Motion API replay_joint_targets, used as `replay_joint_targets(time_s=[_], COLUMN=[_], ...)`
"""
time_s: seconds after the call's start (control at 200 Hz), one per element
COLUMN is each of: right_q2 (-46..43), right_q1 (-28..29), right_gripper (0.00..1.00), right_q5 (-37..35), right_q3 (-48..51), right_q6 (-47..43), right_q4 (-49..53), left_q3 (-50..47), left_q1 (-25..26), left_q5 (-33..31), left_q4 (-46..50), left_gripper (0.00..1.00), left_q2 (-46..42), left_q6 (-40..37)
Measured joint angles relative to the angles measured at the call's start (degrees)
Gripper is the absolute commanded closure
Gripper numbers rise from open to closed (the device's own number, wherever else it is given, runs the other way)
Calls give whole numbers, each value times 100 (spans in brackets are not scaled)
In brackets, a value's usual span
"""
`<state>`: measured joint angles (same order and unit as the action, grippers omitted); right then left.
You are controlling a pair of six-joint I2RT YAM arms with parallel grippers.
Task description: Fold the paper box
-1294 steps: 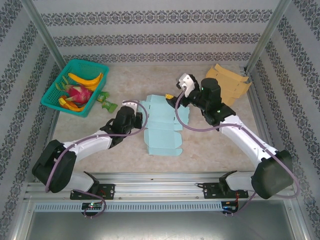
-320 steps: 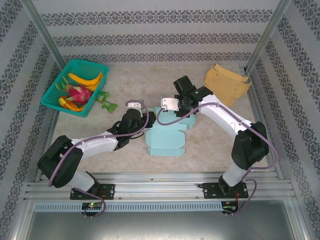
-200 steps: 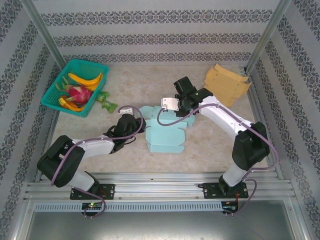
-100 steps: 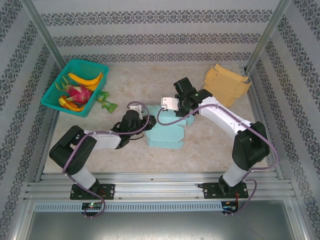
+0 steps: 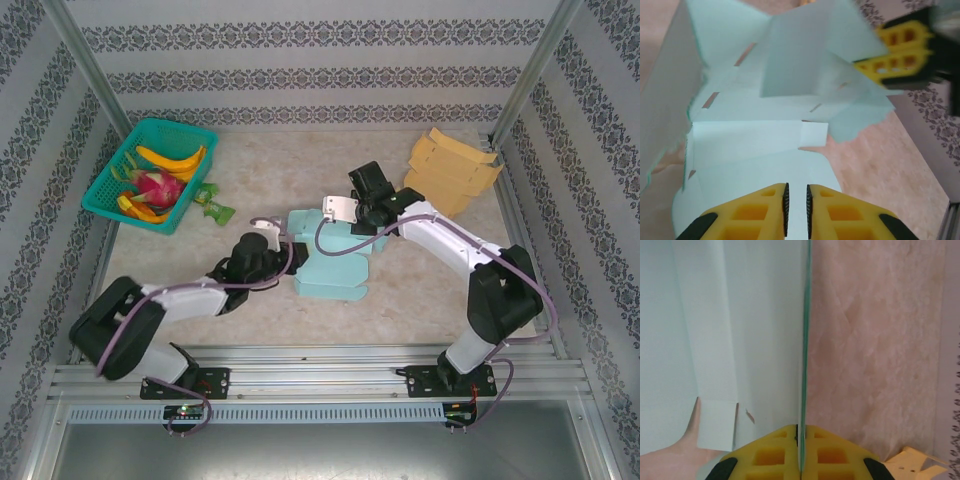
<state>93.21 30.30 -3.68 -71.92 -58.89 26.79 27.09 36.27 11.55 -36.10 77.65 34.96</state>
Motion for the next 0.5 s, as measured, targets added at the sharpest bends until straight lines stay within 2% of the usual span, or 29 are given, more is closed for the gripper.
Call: replay_joint_targets(time_s=[0.13,0.295,0.39,0.5], right_q2=[-127,-286,-308,-306], right_q1=[61,203,315,428], right_gripper=[100,100,100,100], right_q5=[-149,-146,-146,-146], right_q3=[352,863,1036,1084], right_q6=[-308,-848,-1121,-1397], right_q4=[-501,-1165,-1480,-1690], left_q3=[-535,-1152,-1231,-1281], left_q1=[37,37,35,0], left_q5=[-695,-1884,-2341,-2573], left_q4=[369,964,1152,1102], left_gripper=[81,79,79,77], left_q2=[-1054,-2291,-2507,-2354], left_q6=[-299,-568,-693,-831])
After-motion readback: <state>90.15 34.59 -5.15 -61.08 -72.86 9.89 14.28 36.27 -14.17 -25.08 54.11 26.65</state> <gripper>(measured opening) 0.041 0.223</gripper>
